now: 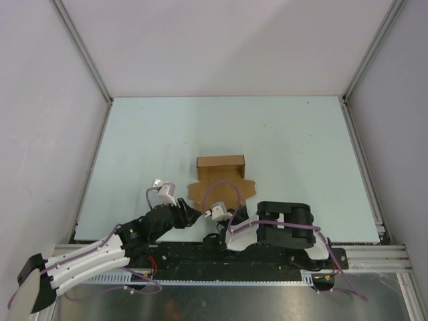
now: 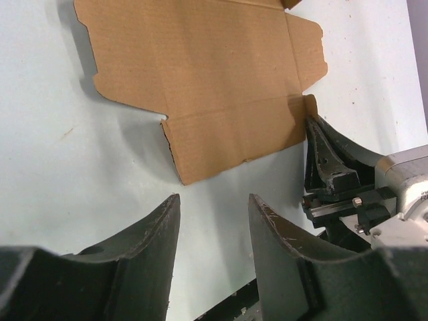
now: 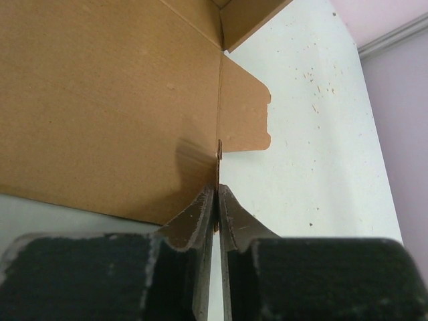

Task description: Fold the paper box

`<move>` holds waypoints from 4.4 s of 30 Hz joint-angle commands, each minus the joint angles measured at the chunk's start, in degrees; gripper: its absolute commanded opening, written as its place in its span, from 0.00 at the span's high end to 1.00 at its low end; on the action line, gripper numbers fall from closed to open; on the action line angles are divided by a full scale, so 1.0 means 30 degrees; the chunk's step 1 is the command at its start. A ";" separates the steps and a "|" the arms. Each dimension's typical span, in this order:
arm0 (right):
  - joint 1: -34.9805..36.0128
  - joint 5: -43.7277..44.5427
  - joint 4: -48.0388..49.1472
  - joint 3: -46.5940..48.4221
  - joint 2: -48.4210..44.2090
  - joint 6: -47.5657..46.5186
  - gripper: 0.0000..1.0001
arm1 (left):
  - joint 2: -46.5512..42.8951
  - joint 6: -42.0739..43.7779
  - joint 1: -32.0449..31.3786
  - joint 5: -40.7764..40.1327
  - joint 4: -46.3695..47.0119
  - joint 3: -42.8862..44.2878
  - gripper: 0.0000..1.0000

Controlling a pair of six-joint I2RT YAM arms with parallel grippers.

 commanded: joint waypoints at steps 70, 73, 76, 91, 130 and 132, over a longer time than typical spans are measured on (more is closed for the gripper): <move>-0.2079 -1.0559 0.9833 -1.2630 -2.7787 -0.3709 0.23 | 0.6922 0.6269 0.3062 -0.3479 0.3481 0.3016 0.41; -0.2137 -1.0589 0.9862 -1.2776 -2.7936 -0.3797 0.24 | 0.7187 0.6210 0.3062 -0.3685 0.3919 0.2810 0.44; -0.2312 -1.0910 0.9979 -1.2747 -2.7907 -0.3885 0.24 | 0.7391 0.6210 0.3062 -0.3830 0.4154 0.2839 0.53; -0.2371 -1.1439 1.0184 -1.2747 -2.8141 -0.4148 0.24 | 0.9179 0.5038 0.3033 -0.3890 0.4184 0.2897 0.44; -0.0731 -0.9916 0.9189 -1.2805 -2.9222 -0.4324 0.25 | 1.6323 0.7764 -0.0598 -0.7314 -0.0466 0.8754 0.90; -0.0585 -0.9769 0.8955 -1.2777 -2.9575 -0.4324 0.25 | 1.7579 0.7501 -0.1301 -0.8456 -0.1203 0.9662 0.89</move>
